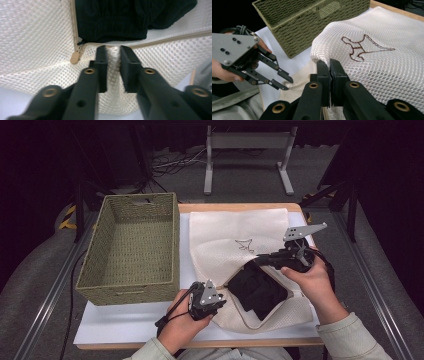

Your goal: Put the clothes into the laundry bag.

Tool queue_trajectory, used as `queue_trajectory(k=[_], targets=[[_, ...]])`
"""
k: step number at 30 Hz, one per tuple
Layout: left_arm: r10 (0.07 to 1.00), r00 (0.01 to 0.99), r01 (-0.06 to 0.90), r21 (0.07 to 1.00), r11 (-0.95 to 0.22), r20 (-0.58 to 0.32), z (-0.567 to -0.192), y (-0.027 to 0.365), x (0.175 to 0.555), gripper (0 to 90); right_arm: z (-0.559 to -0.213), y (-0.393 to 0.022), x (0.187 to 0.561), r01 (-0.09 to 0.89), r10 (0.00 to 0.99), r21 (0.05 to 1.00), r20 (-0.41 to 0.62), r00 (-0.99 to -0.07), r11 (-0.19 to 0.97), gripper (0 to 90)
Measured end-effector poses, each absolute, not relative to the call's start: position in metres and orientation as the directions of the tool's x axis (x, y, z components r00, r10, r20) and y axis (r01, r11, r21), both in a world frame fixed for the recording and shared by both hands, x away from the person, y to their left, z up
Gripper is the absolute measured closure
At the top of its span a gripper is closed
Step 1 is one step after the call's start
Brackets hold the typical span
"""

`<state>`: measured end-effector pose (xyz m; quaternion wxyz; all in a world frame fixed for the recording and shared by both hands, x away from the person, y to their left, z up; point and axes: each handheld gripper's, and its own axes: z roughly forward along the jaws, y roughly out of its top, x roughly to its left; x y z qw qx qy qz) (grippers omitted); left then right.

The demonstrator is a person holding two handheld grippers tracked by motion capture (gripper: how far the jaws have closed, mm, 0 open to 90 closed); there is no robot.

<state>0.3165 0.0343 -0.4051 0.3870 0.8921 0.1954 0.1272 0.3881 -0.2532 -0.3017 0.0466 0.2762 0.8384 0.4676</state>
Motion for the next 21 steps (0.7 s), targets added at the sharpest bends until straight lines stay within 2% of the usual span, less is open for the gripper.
queue_trajectory(k=[4,10,21], targets=[[0.462,0.885,0.259,0.757,-0.6,0.063,-0.4,0.043,0.313,84.9,-0.302,-0.255,0.389,0.422,0.508,0.81,0.183,-0.842,0.408,88.0],[0.482,0.876,0.281,0.79,-0.545,0.021,-0.394,0.067,0.302,85.1,-0.304,-0.256,0.39,0.429,0.512,0.805,0.187,-0.839,0.409,88.0],[0.524,0.851,0.352,0.784,-0.512,-0.04,-0.4,0.109,0.279,85.0,-0.318,-0.25,0.392,0.462,0.509,0.762,0.203,-0.836,0.454,87.8]])
